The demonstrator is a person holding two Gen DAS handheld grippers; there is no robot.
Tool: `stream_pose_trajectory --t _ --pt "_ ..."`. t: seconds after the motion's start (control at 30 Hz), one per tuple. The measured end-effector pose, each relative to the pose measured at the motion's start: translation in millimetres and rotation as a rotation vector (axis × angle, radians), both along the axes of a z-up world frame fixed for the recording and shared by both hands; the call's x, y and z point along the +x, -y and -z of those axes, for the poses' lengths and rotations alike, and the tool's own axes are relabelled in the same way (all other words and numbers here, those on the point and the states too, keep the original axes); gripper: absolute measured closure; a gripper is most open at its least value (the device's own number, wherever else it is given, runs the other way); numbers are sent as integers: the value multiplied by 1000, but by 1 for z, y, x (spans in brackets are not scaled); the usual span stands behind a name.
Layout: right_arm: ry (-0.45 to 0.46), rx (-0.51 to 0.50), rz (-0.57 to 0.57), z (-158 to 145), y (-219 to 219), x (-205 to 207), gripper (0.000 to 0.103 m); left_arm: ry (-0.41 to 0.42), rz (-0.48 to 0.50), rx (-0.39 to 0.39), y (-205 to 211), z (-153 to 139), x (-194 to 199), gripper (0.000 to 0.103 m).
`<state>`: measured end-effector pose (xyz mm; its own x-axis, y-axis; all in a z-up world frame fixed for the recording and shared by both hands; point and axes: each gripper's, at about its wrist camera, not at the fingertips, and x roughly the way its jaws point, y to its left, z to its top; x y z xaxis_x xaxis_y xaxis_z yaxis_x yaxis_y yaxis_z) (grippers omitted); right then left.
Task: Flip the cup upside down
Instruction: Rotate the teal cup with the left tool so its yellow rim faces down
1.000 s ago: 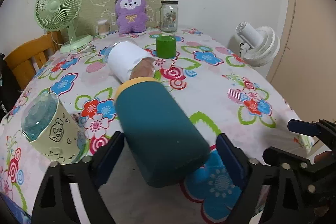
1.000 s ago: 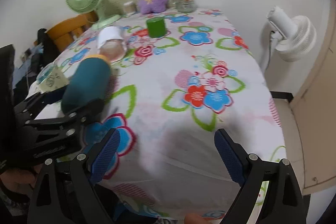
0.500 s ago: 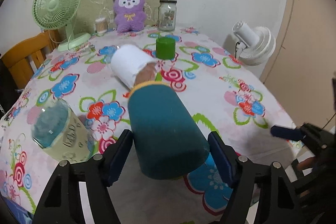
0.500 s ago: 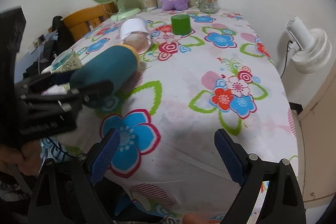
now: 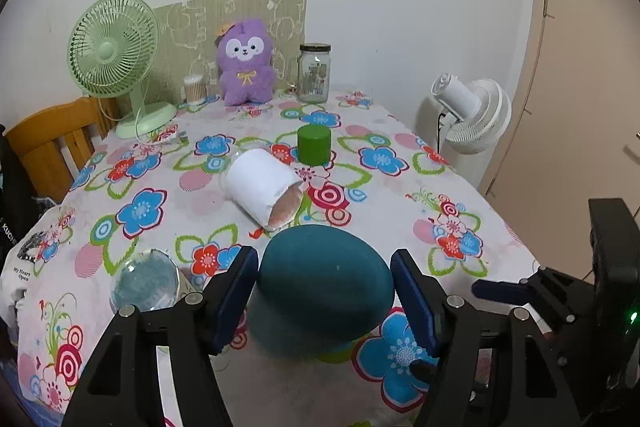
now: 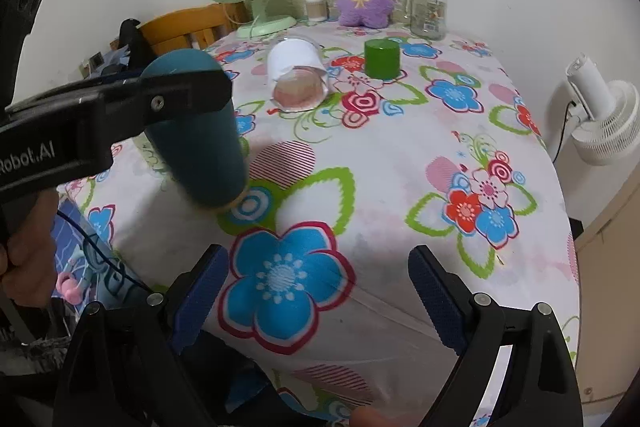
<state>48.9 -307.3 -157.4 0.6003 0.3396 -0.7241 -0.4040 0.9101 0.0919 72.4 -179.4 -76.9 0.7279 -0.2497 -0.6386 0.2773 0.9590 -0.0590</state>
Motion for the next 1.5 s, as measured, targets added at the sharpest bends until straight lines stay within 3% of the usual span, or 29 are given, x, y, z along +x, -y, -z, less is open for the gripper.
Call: stream_pose_trajectory --t 0.3,0.63,0.93,1.17,1.33,1.5 --pt "10 -2 -24 -5 -13 -3 10 18 -4 -11 -8 -11 -3 33" --pt "31 10 -25 -12 -18 -6 10 -19 -21 3 -9 -12 2 34" --pt "26 18 -19 -11 -16 -7 10 -74 -32 72 3 -3 12 34" --pt "21 25 -3 -9 -10 -6 10 -55 -35 101 12 -2 14 34" --pt "26 25 1 -10 -8 -6 10 -62 -31 70 10 -3 16 11" --pt "24 24 -1 -10 -8 -6 10 -41 -36 63 8 -7 15 6"
